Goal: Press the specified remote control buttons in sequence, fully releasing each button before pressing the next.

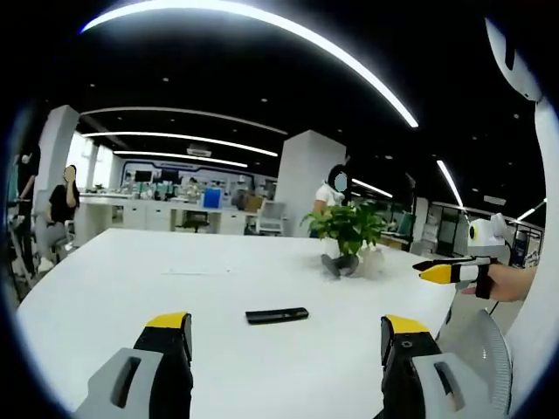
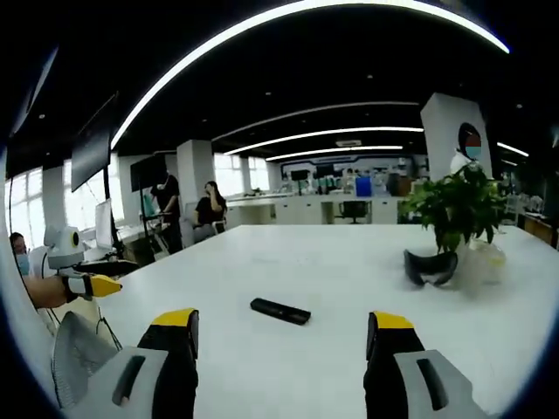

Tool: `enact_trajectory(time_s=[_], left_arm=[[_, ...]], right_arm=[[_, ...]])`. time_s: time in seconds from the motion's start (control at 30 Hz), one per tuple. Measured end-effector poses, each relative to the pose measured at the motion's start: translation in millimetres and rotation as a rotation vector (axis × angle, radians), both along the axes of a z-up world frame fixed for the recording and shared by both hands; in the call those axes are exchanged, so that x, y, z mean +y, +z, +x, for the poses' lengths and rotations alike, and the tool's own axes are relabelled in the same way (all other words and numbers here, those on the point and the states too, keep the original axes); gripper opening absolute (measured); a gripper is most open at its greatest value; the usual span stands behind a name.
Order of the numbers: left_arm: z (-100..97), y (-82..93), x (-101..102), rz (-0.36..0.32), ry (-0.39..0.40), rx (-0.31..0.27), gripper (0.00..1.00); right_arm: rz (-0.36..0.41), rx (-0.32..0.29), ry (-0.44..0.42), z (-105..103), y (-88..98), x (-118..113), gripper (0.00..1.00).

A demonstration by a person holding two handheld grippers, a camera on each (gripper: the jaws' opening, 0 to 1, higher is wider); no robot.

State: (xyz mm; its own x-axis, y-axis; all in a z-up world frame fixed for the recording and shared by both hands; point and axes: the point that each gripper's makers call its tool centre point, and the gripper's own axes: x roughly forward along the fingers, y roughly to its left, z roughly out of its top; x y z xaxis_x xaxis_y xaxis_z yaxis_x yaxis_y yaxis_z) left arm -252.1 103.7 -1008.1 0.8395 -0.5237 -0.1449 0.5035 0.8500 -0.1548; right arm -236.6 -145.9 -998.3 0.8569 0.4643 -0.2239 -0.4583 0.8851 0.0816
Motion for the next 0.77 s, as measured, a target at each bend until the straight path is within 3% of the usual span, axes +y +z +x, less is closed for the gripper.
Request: enact_trajectory(time_s=[0.57, 0.77], left_arm=[[-4.1, -1.1, -4.0, -0.004, -0.017, 0.006, 0.93], [-3.7, -1.4, -8.0, -0.006, -0.037, 0.012, 0.93]], right_arm=[[0.072, -0.011, -0.045, 3.2, 0.4, -9.7, 0.99], [0.091, 0.009, -0.063, 2.6, -3.0, -9.6, 0.99]])
